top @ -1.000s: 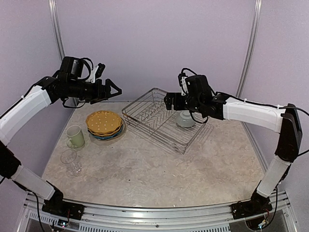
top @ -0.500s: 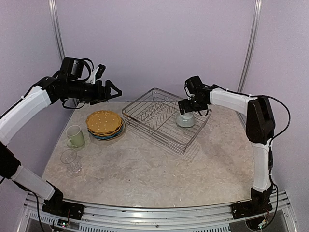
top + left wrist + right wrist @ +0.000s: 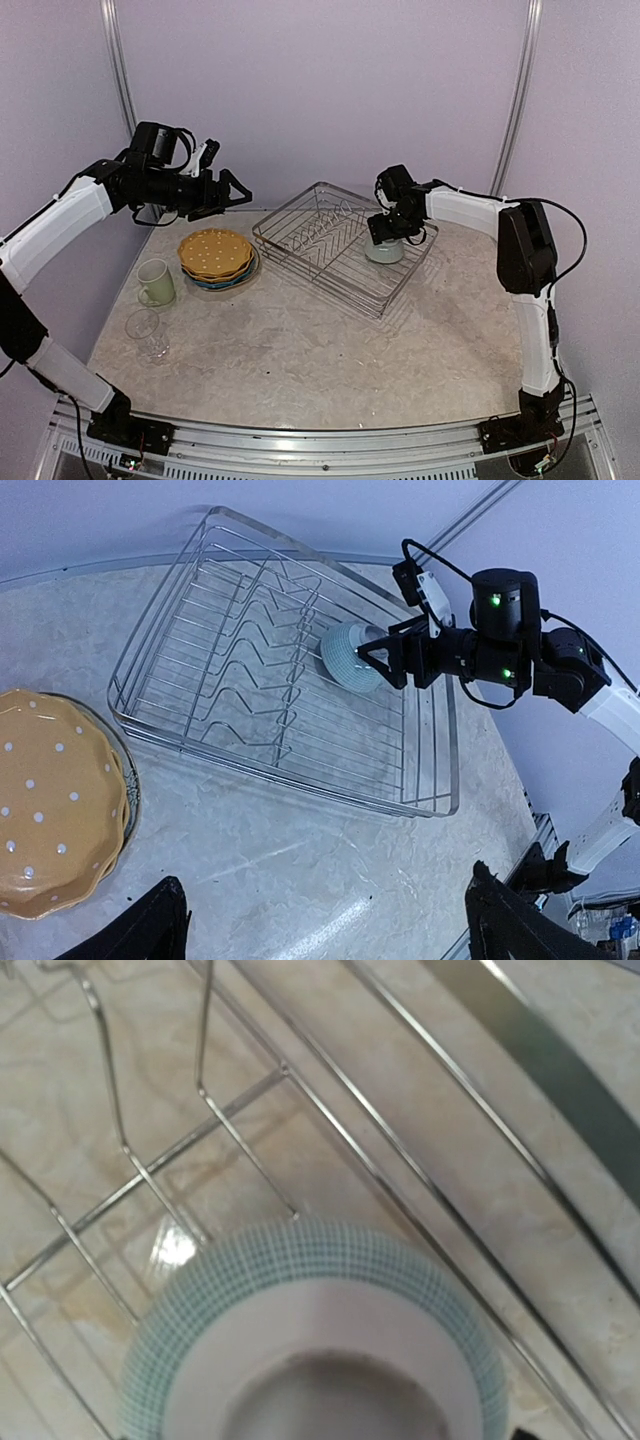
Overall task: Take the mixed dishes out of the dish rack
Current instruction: Grab the bowl from the dish rack.
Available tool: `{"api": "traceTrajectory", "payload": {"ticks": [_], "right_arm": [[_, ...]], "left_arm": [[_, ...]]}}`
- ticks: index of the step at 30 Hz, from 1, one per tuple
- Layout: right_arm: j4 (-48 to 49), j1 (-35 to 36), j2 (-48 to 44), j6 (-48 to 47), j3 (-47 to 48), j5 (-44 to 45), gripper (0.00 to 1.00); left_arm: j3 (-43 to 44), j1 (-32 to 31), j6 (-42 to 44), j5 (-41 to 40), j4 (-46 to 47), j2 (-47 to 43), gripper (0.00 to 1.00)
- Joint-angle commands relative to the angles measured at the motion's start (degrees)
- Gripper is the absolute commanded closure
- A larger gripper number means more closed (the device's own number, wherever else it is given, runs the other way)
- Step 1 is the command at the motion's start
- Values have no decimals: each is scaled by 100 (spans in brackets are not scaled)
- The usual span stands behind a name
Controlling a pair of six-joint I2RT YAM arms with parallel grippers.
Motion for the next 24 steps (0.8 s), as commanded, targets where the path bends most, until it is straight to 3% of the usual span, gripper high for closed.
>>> {"api": "traceTrajectory", "payload": {"ticks": [1,17,24], "right_arm": [[-65,-24,130,-11,39,34,24],[146,-45,248,15,-93,168,37],[248,-53,233,34,-173,24,51]], "left_arm": [[-88,68,-36,170,-56,61,9],[-101,65,-62,213,-38,102,9],[-98,62,-69,223,-36,116,8]]}}
